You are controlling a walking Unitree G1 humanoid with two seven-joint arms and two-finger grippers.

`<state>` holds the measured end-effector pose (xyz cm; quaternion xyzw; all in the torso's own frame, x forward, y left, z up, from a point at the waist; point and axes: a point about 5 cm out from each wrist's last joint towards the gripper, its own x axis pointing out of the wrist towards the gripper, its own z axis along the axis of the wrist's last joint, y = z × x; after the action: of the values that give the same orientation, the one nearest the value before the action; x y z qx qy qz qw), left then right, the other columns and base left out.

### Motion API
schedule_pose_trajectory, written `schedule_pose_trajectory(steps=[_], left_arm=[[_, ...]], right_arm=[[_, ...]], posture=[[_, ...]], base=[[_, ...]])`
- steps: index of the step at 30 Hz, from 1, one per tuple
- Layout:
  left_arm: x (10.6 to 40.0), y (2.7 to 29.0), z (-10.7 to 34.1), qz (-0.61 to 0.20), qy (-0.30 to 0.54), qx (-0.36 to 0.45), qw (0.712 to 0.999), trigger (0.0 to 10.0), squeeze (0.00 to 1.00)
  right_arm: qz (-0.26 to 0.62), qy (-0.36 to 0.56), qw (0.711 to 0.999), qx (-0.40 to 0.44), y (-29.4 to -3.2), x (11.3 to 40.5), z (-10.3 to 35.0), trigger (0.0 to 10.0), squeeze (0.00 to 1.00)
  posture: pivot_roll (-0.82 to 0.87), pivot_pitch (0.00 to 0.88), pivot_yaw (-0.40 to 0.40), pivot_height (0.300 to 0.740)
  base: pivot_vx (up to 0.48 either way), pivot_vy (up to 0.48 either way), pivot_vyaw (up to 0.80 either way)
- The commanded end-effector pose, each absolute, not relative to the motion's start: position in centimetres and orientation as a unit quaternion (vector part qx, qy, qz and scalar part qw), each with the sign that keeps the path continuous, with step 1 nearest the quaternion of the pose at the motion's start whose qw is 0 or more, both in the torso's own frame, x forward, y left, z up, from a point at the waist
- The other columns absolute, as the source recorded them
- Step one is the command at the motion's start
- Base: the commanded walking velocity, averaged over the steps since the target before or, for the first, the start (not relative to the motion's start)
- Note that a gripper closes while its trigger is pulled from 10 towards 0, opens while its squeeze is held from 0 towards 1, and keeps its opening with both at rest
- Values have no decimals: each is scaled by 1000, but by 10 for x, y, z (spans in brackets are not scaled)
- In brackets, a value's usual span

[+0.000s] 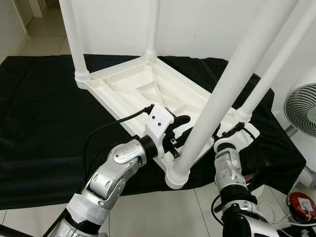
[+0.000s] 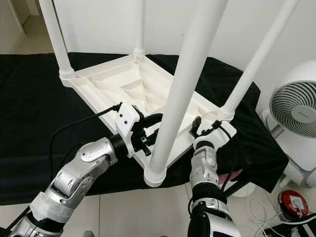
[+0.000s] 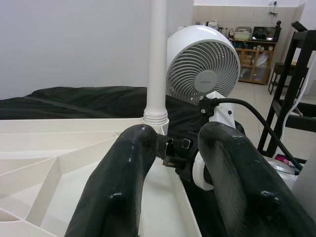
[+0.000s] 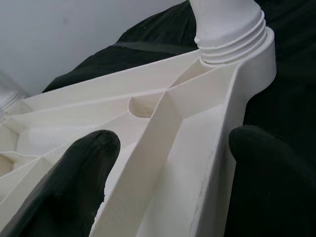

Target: Building children table

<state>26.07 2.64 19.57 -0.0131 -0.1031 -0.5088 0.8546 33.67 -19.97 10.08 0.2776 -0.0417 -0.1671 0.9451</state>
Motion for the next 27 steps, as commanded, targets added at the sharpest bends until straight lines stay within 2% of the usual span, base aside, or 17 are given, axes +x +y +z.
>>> schedule_pose_trajectory(steps=[1, 9, 16, 27], left_arm=[[247, 15, 198, -614, -112, -4, 782, 10000, 0], [244, 14, 202, -616, -117, -6, 779, 10000, 0], [242, 12, 205, -616, -120, -8, 778, 10000, 0], [244, 7, 213, -591, -135, -16, 795, 10000, 0]], right_arm=[[-176, -44, 940, 287, -205, 336, 99, 10000, 0], [-134, -14, 945, 297, -204, 349, 98, 10000, 0], [-76, 14, 948, 308, -192, 363, 103, 10000, 0], [-9, 37, 955, 295, -172, 377, 112, 10000, 0]], posture=[[-48, 28, -59, 740], [-43, 29, -58, 740], [-20, 33, -60, 740], [12, 44, -75, 740]], base=[[0, 0, 0], [0, 0, 0], [0, 0, 0], [0, 0, 0]])
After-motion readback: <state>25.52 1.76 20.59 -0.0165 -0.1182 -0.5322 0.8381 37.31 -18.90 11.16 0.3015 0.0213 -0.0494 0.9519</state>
